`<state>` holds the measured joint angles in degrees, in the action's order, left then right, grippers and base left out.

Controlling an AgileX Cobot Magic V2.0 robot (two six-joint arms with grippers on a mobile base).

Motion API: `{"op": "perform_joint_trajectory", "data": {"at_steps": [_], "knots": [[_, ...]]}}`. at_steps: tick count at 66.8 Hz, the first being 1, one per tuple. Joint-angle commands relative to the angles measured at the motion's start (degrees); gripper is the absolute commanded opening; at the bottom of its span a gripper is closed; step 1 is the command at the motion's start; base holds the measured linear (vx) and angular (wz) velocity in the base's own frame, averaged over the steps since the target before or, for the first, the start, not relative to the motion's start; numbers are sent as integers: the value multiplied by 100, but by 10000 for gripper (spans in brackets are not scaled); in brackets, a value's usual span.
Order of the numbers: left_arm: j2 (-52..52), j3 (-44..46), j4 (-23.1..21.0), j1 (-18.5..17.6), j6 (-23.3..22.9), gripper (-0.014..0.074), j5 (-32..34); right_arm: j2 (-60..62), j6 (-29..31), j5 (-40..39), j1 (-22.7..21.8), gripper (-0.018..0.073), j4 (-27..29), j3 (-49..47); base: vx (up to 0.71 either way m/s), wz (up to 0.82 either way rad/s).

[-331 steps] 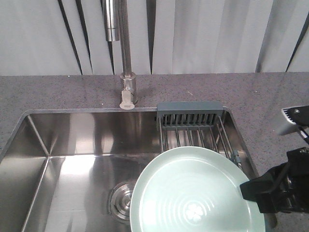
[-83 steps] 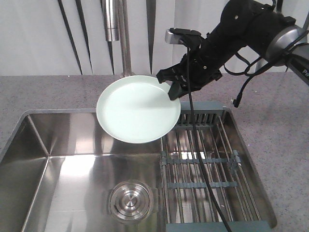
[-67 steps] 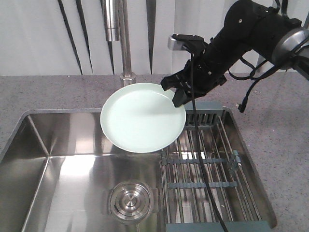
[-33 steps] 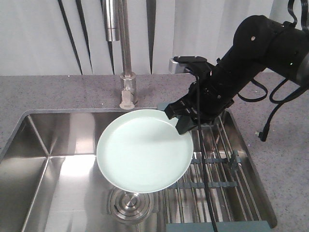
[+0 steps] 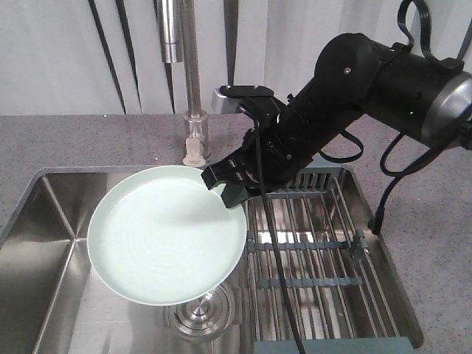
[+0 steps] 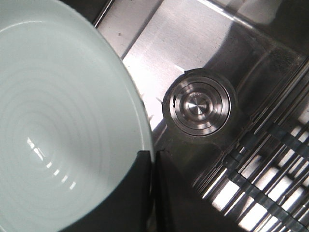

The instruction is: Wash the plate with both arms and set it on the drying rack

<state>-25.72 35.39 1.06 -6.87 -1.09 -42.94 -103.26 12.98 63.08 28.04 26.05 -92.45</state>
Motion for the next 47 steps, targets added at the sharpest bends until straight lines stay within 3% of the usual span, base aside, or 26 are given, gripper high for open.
{"op": "perform_joint_trajectory", "data": {"at_steps": [1,22,33,47], "knots": [[-22,148,-11,-12,-48,585,406,59,-20,-186,34,-4,191,-384,0,0],[-22,148,-11,-12,-48,585,406,-884,-229,239,-48,-4,-114,-1880,0,0],[-22,148,-11,-12,-48,585,406,-1279,-266,623,-392,-4,-130,-2557,0,0],[-22,148,-11,-12,-48,585,406,-1302,-252,788,-840,-4,-105,-2675,0,0]]}}
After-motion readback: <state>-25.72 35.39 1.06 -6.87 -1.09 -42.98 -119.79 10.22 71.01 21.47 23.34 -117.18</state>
